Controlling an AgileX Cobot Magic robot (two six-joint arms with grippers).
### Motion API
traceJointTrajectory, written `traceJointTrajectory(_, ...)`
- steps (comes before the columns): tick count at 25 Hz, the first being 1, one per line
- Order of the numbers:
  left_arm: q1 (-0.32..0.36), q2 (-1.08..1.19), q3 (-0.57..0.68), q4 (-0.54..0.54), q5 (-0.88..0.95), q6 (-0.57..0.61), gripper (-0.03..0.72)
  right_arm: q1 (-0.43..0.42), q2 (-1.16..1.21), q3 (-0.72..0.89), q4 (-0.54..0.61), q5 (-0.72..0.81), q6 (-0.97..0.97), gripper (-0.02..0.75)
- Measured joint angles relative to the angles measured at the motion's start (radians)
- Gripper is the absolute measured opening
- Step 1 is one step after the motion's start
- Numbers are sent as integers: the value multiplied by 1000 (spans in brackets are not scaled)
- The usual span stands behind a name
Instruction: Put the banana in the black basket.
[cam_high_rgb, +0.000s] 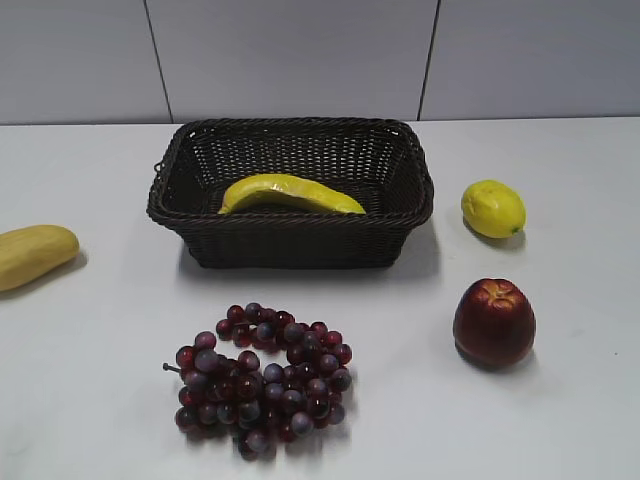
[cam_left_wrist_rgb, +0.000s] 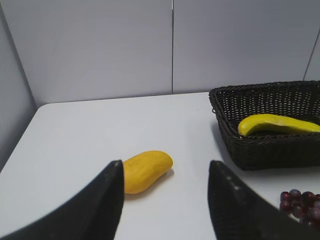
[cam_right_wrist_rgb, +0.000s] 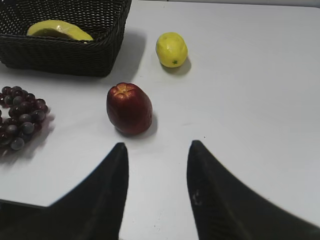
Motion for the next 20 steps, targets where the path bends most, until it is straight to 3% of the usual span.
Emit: traceJointTrajectory(20, 0, -2, -68, 18, 211, 0, 520, 0, 0, 0, 0, 0, 0, 299)
